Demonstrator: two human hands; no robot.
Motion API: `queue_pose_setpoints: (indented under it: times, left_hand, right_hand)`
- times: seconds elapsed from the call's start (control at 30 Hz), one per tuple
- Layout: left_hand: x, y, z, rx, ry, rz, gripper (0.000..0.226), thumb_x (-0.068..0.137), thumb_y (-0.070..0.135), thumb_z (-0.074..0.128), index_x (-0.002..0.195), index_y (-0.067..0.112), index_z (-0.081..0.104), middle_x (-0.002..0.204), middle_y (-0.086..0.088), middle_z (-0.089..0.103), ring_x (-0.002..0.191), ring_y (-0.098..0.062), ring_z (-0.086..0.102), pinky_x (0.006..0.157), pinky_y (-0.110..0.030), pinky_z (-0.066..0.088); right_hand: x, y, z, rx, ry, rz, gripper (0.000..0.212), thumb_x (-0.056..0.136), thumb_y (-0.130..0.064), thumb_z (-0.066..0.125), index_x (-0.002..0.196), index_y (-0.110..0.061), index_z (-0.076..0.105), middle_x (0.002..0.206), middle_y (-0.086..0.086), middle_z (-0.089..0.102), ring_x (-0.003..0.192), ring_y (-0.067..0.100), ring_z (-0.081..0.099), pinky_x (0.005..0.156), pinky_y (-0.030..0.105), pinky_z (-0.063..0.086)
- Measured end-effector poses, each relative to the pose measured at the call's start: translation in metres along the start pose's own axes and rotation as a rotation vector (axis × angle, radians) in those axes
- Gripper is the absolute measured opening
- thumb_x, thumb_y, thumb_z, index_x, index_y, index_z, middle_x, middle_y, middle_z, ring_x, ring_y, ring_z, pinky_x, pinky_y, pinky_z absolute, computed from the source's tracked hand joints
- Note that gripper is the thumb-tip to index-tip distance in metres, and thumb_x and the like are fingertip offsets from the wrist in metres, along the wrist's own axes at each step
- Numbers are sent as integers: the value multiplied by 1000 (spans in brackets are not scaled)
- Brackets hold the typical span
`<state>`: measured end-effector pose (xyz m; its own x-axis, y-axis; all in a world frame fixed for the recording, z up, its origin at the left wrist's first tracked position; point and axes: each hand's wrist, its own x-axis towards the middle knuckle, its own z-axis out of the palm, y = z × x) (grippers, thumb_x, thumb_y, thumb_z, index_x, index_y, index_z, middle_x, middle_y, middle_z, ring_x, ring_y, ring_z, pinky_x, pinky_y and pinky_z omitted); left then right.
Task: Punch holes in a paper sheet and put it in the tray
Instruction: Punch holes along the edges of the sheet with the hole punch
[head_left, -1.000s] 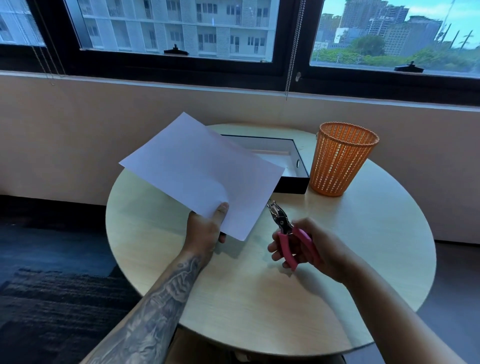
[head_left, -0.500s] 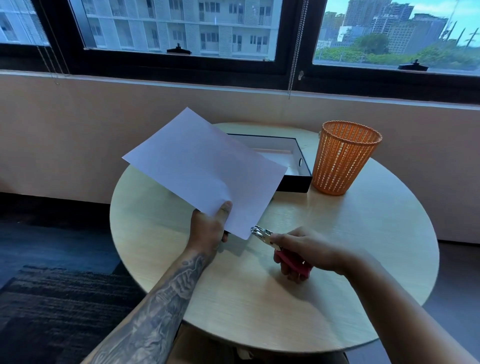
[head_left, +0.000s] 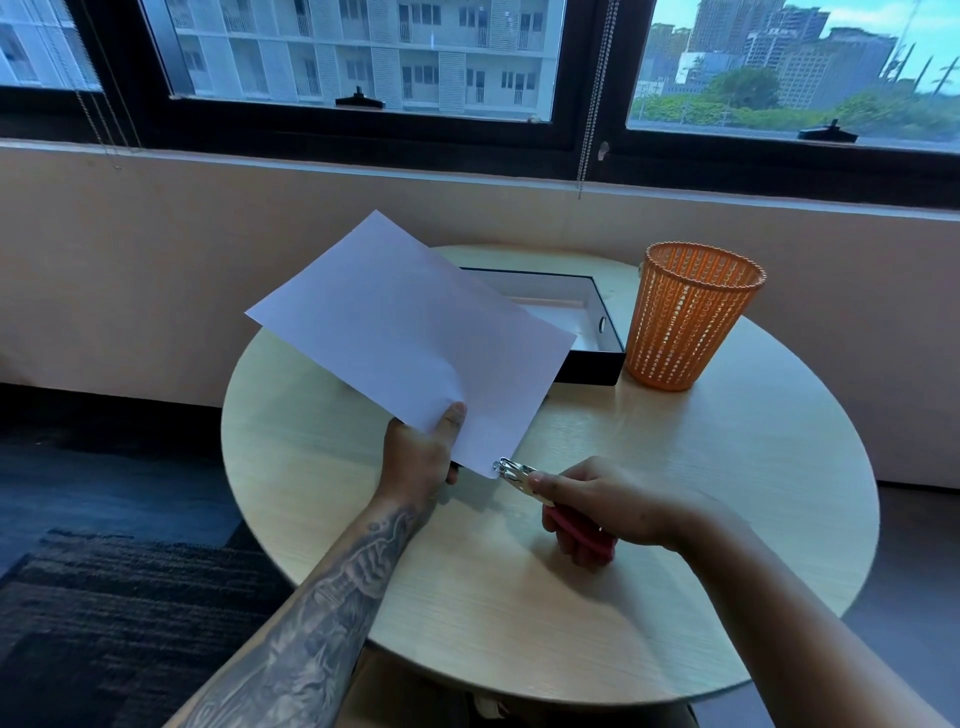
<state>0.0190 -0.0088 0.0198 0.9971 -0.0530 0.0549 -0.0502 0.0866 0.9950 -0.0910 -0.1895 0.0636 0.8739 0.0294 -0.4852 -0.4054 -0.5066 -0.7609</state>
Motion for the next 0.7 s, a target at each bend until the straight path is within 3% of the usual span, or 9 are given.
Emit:
queue_pose_setpoints:
  times: [0.17,0.3,0.7]
  left_hand:
    - [2,-4,1,-15,18,-26,19,88,23,76,76,15,64,54,0,55,37,-17,42,38,-25,38]
    - [2,-5,0,-13,10,-25,21,88,25,76,75,15,64,55,-3,55,36,-19,43,40,-25,37]
    - [0,-3,-1,3,0,-29,22,90,26,74,75,14,63,51,0,55,35,-17,45,39,-26,37]
  right_hand:
    - [4,0,2,-51,-6,-13,77,79,-78,52,87,-3,68,74,16,72,65,33,67,65,43,55]
    - [3,-1,2,-68,-1,-18,69,91,-70,49,88,-3,67,73,15,71,65,32,65,66,44,54]
    - [4,-5,5,-127,32,0,64,95,-66,46,81,-7,65,63,10,67,56,28,62,56,35,50]
